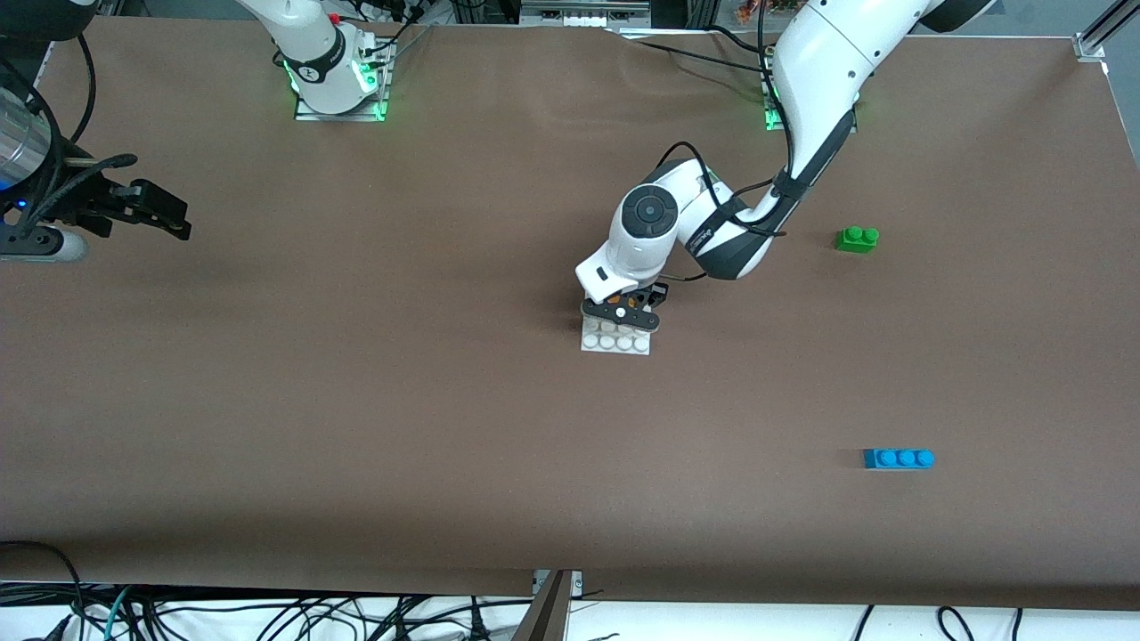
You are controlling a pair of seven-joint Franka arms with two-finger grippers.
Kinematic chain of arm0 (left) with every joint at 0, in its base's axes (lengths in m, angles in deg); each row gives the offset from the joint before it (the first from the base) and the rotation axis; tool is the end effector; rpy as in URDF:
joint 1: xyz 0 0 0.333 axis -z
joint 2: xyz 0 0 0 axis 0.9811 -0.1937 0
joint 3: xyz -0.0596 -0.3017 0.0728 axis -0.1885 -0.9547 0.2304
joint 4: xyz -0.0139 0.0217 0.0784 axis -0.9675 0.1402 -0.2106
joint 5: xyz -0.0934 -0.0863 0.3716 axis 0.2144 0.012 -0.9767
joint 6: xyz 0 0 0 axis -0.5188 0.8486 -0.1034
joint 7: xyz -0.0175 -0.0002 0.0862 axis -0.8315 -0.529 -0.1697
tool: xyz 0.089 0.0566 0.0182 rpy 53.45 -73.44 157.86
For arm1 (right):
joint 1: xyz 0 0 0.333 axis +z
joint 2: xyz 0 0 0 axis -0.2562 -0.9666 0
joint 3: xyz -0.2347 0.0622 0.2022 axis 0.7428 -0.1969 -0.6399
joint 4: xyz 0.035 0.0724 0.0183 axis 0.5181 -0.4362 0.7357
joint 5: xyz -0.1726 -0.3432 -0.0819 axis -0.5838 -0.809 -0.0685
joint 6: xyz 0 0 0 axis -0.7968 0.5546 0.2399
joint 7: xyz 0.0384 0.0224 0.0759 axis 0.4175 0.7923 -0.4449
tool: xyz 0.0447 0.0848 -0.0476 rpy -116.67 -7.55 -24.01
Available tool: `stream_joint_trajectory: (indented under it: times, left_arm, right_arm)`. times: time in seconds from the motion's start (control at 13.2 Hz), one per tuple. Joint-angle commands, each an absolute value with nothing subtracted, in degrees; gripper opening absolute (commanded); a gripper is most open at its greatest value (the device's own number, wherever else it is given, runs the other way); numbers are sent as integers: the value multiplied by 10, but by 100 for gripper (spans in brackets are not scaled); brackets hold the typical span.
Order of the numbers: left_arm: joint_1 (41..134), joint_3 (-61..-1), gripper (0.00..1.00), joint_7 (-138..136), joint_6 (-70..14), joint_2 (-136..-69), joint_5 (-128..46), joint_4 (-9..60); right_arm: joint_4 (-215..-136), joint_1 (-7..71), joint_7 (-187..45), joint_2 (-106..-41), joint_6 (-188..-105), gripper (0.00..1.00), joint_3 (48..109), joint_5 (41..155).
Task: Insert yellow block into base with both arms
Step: 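Press the yellow block down onto the base plate studs with the left gripper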
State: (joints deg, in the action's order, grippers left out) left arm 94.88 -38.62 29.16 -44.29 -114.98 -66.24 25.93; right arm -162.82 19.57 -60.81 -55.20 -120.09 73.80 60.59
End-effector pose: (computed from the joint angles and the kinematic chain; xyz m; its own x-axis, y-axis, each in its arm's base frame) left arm 0.5137 -0.4214 0.2222 0.9770 -0.2088 -0.0429 -0.2062 -0.9768 0.0585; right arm 0.5773 0.0404 0.6049 0.9990 -0.0193 -0.0397 -0.0186 -0.9996 0.0193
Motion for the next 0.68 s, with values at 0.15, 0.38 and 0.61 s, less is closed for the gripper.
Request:
stream_joint_trajectory:
  times: [0.15, 0.38, 0.61]
  left_arm:
    - [947, -384, 100, 304, -431, -1148, -677, 244]
    - [946, -385, 100, 328, -421, -1129, -674, 244]
    - [938, -385, 100, 361, -348, -1070, -672, 240]
  right_arm:
    - [-1627, 194, -605, -550, -1199, 100, 737, 613]
    - [-1627, 194, -604, -550, -1200, 100, 737, 613]
    - [-1627, 195, -605, -550, -1204, 100, 737, 613]
